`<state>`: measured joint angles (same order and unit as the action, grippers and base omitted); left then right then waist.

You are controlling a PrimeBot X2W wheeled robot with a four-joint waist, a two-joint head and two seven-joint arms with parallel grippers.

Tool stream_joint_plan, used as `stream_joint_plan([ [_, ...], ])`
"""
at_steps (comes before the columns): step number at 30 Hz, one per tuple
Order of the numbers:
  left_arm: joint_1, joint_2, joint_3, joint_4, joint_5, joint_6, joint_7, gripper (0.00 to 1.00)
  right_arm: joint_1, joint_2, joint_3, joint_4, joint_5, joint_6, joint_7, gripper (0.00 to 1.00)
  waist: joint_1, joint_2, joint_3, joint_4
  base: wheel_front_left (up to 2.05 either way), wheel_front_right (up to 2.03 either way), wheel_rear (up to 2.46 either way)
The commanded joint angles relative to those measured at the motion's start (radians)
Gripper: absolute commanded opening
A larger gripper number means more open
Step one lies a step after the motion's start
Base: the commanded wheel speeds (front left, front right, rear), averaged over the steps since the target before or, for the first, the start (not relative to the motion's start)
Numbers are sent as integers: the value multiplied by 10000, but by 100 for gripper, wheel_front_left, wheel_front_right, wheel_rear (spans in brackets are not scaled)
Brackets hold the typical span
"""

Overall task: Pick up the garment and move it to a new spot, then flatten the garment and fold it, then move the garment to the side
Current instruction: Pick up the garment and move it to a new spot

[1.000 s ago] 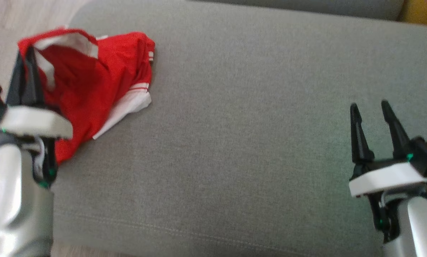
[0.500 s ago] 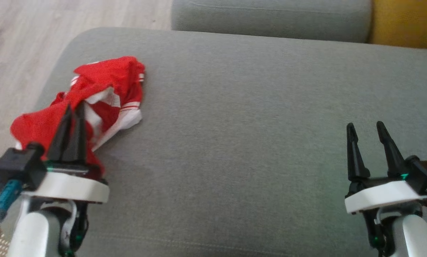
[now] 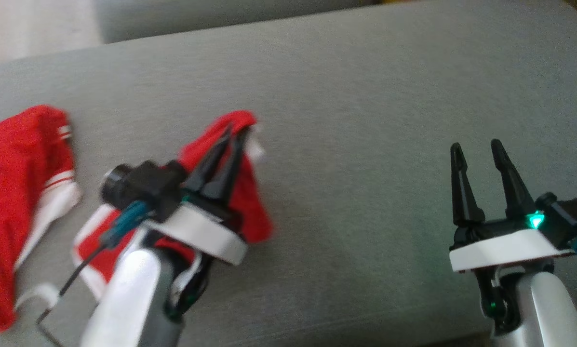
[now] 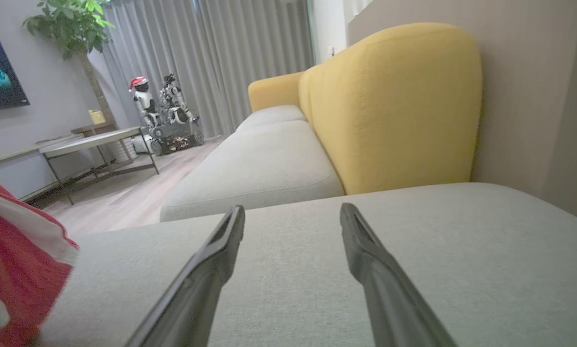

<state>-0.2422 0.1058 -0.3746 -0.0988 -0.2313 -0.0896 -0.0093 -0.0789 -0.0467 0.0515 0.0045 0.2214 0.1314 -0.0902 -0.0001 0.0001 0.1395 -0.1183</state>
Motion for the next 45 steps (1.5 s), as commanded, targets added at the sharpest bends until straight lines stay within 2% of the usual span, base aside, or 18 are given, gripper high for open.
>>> stream_joint_plan([
  [1, -711, -62, 153, -276, -40, -66, -20, 0, -406, -40, 253, -357, 105, -7, -141, 100, 1, -1, 660, -1154, 0, 0, 0],
  [5, -1642, -305, -615, 119, -144, -198, -107, 0, -524, -38, 244, -219, 380, -7, -386, 100, 1, -1, 998, -1866, 0, 0, 0],
  [9, -2141, -396, -857, 704, -332, -206, -52, 0, -548, -37, 197, -117, 582, -7, -587, 100, 1, -1, 1348, -2114, 0, 0, 0],
  [13, -2051, -251, -590, 1449, -603, -107, 141, 0, -590, -37, 159, -10, 719, -7, -729, 100, 1, -1, 1668, -1897, 0, 0, 0],
  [20, -1598, 514, 213, 2635, -961, 101, 135, 0, -918, -36, 322, 143, 807, -7, -828, 100, 1, -1, 2082, -1210, 0, 0, 0],
  [24, -1548, 626, 402, 3020, -1116, 107, -55, 0, -1047, -36, 332, 188, 764, -7, -818, 100, 1, -1, 2177, -918, 0, 0, 0],
  [25, -1576, 622, 439, 3146, -1164, 99, -135, 48, -1080, -36, 323, 197, 748, -7, -806, 100, 1, -1, 2197, -819, 0, 0, 0],
  [26, -1606, 601, 447, 3273, -1212, 77, -226, 100, -1113, -36, 315, 204, 709, -7, -791, 100, 1, -1, 2207, -734, 0, 0, 0],
  [33, -1546, 212, 455, 3846, -1417, 78, -1419, 100, -1234, -36, 267, 217, 386, -7, -619, 100, 1, -1, 1896, -244, 0, 0, 0],
  [36, -1371, 119, 549, 3793, -1240, 383, -2055, 100, -1237, -36, 258, 205, 218, -7, -518, 100, 1, -1, 1628, -59, 0, 0, 0],
  [40, -1078, 80, 917, 3422, -881, 1015, -2441, 100, -1176, -36, 169, 211, 4, -7, -368, 100, 1, -1, 1230, 219, 0, 0, 0],
  [45, -543, 107, 1554, 2764, -661, 1377, -2517, 100, -975, -57, 56, 202, -221, -7, -159, 100, 1, -1, 766, 585, 0, 0, 0],
])
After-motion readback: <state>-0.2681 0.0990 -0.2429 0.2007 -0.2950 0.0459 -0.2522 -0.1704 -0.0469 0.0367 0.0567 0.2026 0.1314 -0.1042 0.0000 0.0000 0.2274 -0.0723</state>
